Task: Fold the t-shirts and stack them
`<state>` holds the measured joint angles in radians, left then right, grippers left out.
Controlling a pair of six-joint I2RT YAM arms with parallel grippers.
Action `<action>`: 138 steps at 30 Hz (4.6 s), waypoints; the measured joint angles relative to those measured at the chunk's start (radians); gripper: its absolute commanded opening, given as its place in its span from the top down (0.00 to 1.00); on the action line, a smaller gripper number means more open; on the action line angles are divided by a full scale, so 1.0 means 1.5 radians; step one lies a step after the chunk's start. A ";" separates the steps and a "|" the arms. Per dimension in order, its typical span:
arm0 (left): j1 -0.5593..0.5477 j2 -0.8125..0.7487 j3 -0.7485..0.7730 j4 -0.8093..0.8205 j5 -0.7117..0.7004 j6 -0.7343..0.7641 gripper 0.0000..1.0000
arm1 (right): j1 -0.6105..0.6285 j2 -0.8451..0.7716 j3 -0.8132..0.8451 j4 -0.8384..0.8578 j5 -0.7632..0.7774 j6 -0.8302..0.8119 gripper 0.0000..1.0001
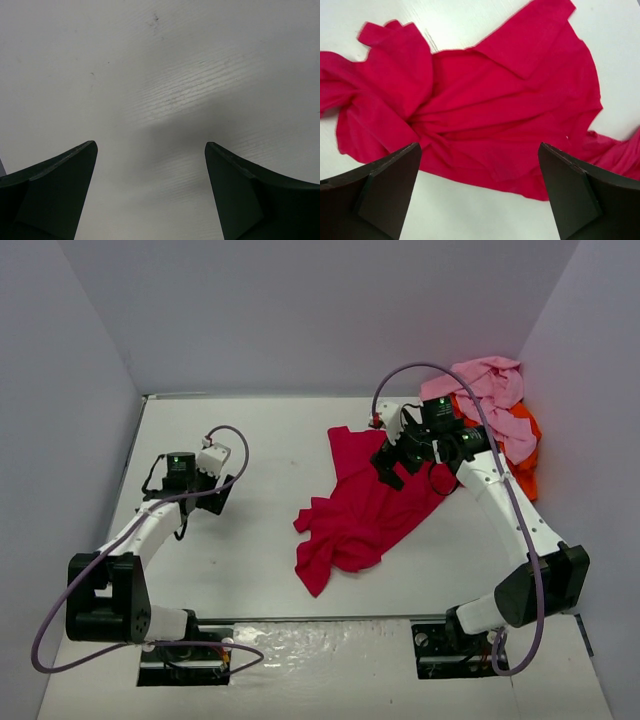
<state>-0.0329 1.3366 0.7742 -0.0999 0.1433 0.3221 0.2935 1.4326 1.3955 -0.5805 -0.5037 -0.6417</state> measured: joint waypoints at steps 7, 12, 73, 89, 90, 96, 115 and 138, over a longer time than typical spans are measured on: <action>-0.046 0.032 0.096 -0.070 0.042 0.009 0.22 | 0.000 0.062 0.004 0.015 0.112 0.007 0.35; -0.126 0.050 0.174 -0.113 0.053 0.017 0.27 | 0.002 0.162 0.021 0.040 0.171 0.030 0.34; -0.331 0.495 0.613 -0.421 0.147 -0.077 0.52 | -0.136 0.650 0.443 0.013 0.147 0.134 0.42; -0.323 0.576 0.663 -0.459 0.169 -0.078 0.51 | -0.091 0.681 0.490 -0.017 0.168 0.108 1.00; -0.322 0.576 0.665 -0.459 0.172 -0.077 0.47 | -0.091 0.681 0.490 -0.017 0.171 0.108 1.00; -0.317 0.568 0.668 -0.473 0.215 -0.075 0.25 | -0.096 0.681 0.490 -0.019 0.177 0.110 1.00; -0.313 0.547 0.660 -0.546 0.370 -0.029 0.26 | -0.097 0.680 0.484 -0.014 0.181 0.112 1.00; -0.349 0.583 0.668 -0.574 0.423 -0.008 0.89 | -0.097 0.677 0.476 -0.007 0.180 0.112 1.00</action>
<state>-0.5558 2.2106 1.7767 -0.9604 0.7771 0.3102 0.1486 2.4477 2.1101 -0.5916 -0.2333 -0.4736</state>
